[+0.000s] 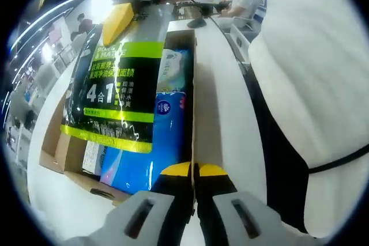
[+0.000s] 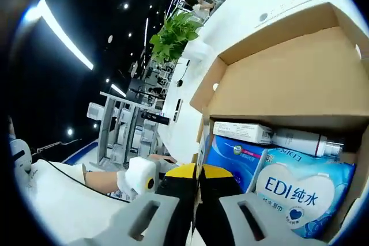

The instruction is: Operate the shoe box by opening the lid, removing the specified soft item, and placing it in the target area until the item is outside and the box remains undamaged.

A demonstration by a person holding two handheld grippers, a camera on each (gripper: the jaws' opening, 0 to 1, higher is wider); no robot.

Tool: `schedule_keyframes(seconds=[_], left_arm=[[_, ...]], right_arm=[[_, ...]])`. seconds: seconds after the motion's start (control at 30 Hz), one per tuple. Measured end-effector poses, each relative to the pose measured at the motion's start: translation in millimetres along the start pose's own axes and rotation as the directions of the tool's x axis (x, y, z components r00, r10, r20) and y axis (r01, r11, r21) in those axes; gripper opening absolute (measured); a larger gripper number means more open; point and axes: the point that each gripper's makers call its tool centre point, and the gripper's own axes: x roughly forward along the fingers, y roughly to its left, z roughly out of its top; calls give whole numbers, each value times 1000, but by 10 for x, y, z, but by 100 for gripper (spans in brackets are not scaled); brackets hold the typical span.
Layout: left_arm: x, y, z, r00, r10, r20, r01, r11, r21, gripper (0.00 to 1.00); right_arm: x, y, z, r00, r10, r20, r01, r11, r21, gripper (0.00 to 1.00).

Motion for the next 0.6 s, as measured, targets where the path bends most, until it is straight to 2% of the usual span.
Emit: schedule_keyframes(seconds=[0.13, 0.23, 0.3, 0.4, 0.57, 0.6], left_arm=[[1, -5, -1, 1000, 1, 0, -1, 1000, 0, 1], [3, -11, -3, 1000, 0, 1, 0, 1000, 1, 1], [5, -14, -5, 1000, -1, 1, 1, 1000, 1, 1], [3, -20, -7, 1000, -1, 2, 1, 1000, 1, 1], [5, -21, -11, 1000, -3, 1, 3, 1000, 0, 1], [3, -19, -10, 1000, -4, 2, 4, 1000, 0, 1]], right_arm=[[-179, -9, -11, 1000, -8, -20, 8, 1000, 16, 0], [-315, 54, 14, 1000, -2, -26, 2, 1000, -4, 0], [-424, 131, 72, 1000, 3, -8, -3, 1000, -29, 0], [-549, 180, 171, 1000, 17, 26, -17, 1000, -8, 0], [-681, 151, 165, 999, -6, 34, 6, 1000, 4, 0], [-731, 168, 148, 999, 7, 48, -8, 1000, 9, 0]])
